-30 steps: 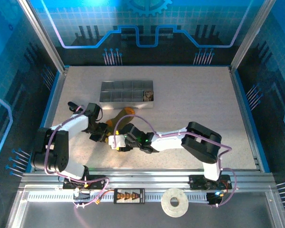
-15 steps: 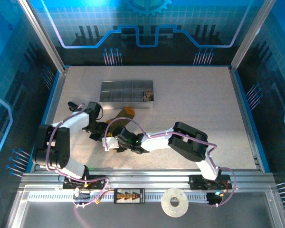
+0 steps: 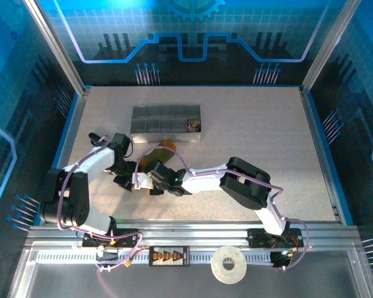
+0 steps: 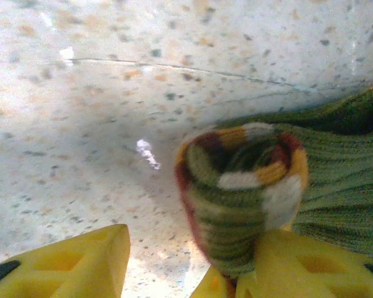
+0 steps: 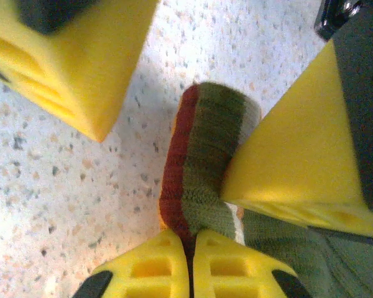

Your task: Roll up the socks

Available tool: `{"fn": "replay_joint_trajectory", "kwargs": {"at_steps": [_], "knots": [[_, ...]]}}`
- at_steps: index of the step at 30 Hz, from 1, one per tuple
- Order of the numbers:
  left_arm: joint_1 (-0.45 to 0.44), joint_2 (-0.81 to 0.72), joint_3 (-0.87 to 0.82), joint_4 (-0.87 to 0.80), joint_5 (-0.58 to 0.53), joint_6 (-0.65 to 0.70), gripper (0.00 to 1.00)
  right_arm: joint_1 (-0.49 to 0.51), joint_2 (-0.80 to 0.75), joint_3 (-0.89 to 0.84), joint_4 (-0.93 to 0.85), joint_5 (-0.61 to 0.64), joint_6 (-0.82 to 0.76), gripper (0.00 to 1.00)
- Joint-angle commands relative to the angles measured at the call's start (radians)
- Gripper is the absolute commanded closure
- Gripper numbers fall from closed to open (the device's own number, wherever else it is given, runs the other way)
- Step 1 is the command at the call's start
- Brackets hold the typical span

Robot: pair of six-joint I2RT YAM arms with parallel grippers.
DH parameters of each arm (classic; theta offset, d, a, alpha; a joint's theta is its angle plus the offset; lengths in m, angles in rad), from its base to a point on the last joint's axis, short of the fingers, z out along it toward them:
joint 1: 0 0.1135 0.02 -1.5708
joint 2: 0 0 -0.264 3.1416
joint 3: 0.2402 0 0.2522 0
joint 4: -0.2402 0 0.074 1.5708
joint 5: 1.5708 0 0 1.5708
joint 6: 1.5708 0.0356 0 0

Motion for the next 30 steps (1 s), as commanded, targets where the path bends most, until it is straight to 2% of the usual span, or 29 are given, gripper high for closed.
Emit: {"fn": "replay_joint_trajectory", "kwargs": {"at_steps": [1,7,12,17,24,30], "knots": [[0.021,-0.061,0.033,-0.156,-0.011,-0.013,0.38,-0.031,0.088,-0.008,-0.203,-0.045,0.094,1.0],[0.041,-0.147,0.026,-0.126,-0.034,-0.041,0.3,-0.062,0.106,0.008,-0.258,-0.146,0.201,1.0],[0.043,-0.181,-0.064,0.037,0.019,-0.033,0.29,-0.102,0.13,0.048,-0.309,-0.239,0.265,1.0],[0.042,-0.18,-0.145,0.232,0.087,-0.038,0.29,-0.145,0.148,0.067,-0.326,-0.338,0.338,1.0],[0.042,-0.15,-0.187,0.318,0.091,-0.028,0.34,-0.198,0.181,0.09,-0.331,-0.487,0.445,1.0],[0.042,-0.107,-0.21,0.354,0.097,-0.027,0.38,-0.222,0.222,0.161,-0.41,-0.553,0.49,1.0]]}}
